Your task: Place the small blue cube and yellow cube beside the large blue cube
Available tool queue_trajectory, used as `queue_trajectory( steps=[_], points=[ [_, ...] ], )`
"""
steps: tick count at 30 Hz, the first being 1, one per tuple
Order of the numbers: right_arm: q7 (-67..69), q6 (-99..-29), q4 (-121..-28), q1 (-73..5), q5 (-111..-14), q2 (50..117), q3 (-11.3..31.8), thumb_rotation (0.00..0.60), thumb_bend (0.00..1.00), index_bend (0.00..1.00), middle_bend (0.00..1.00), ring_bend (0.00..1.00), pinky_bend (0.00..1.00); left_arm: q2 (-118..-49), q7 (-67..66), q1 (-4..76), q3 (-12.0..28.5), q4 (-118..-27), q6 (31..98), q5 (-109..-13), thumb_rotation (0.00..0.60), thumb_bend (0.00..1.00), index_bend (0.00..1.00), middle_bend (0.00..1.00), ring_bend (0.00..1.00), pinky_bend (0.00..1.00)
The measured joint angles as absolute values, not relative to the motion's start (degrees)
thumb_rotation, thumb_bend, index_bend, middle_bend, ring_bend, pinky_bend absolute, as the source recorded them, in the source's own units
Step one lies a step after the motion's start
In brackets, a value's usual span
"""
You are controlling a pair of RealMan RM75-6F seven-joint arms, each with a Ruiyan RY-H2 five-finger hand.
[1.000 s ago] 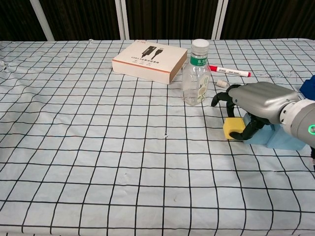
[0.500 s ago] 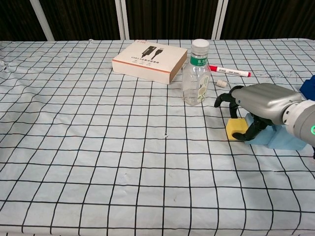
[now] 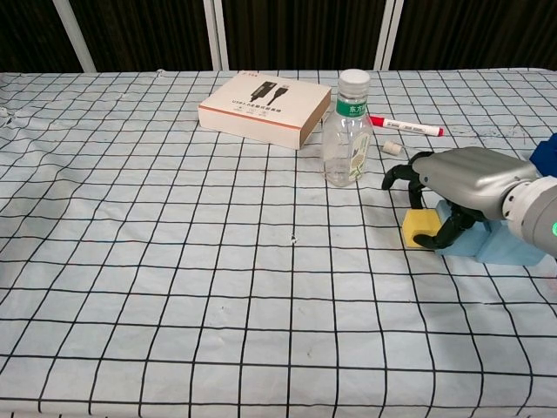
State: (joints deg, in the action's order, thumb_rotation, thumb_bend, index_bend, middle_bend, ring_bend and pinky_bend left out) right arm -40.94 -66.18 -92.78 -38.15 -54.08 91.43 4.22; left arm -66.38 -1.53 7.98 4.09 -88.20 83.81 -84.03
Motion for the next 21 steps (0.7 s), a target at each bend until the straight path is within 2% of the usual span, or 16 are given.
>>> queue_trajectory(
  steps=[21],
  points=[
    [-42.2, -65.6, -93.6, -37.9, -54.0, 91.2, 4.3, 0.600, 0.26, 0.20, 0.39, 0.06, 0.11, -66.4, -1.6, 8.0, 4.1, -88.1, 83.8, -84.0, 0.600, 0.15, 0.17, 0.04, 0.00, 0.00]
  ],
)
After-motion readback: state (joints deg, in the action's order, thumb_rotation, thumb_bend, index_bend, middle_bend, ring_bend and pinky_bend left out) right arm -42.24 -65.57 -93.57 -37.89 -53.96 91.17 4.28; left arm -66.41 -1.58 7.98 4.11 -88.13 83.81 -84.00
